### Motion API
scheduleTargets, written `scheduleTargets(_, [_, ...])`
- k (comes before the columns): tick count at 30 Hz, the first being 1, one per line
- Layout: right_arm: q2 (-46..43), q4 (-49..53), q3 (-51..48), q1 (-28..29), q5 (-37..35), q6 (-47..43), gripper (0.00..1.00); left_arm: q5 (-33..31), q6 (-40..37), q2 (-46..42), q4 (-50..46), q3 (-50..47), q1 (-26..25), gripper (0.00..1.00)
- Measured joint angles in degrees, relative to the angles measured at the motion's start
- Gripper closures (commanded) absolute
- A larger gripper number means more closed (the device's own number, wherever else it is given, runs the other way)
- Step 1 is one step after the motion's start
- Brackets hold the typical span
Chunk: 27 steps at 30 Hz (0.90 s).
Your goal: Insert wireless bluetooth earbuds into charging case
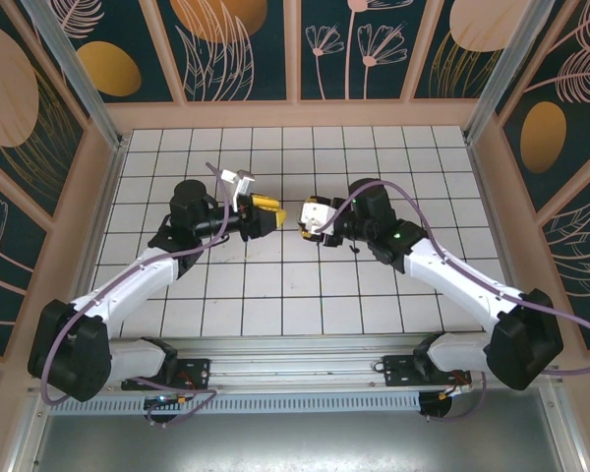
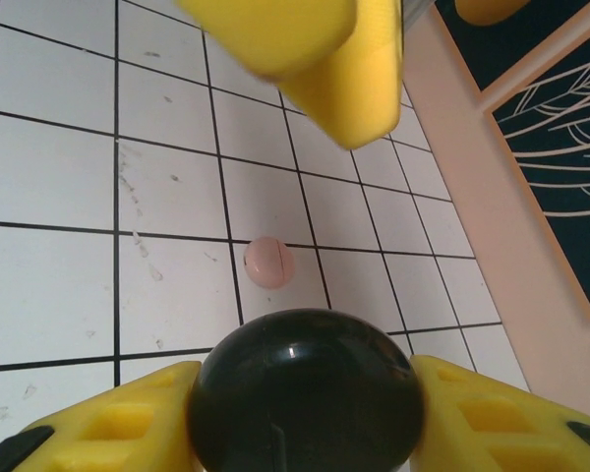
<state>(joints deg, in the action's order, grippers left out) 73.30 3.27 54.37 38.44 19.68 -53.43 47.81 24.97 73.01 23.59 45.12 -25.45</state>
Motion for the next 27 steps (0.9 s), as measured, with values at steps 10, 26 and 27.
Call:
scheduleTargets(10, [2.64, -0.42, 1.79, 1.60, -0.76, 1.31, 0.62, 0.22, 4.55, 4.28, -2.19, 3.48, -0.72, 0.53])
scheduleTargets(26, [3.63, -3.43, 2.62, 2.47, -2.14, 1.53, 0.61, 0.42, 4.61, 7.56, -8.96, 6.36, -1.36, 0.60])
scheduleTargets(27, [3.63, -3.48, 2.64, 2.56, -2.23, 1.53, 0.61, 0.44, 4.59, 7.67, -9.09, 6.54, -1.36, 0.60])
